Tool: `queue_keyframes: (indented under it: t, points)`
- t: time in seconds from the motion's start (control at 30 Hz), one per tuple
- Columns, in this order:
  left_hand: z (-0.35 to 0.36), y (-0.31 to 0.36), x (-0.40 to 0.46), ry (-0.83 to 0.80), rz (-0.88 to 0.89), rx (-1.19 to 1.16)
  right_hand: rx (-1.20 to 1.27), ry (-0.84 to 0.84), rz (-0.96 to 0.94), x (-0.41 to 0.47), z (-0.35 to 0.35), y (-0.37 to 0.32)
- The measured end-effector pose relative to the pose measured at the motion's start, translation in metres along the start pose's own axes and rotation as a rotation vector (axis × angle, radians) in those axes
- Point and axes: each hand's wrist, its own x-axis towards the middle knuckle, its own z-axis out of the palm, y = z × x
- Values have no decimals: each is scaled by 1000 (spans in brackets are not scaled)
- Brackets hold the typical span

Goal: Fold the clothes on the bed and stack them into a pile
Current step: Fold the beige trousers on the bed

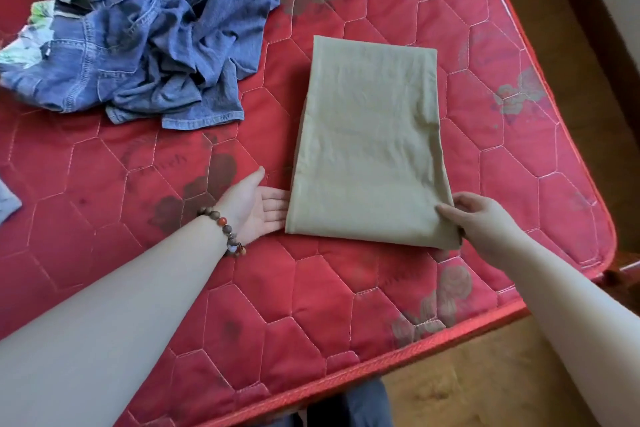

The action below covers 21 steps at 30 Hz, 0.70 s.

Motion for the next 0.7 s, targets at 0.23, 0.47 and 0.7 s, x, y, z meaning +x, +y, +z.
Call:
queue_keyframes:
  t: [0.23,0.47,0.7]
  points:
    - [55,-34,-12,427,1308,1078,-439,521,-605,-33,72,-25]
    - [77,-56,42,430,1052,1812,-957,186,-725,-1,141,-8]
    - [72,-58,53,527,1058,1744,-1021,295,-683,18,82,29]
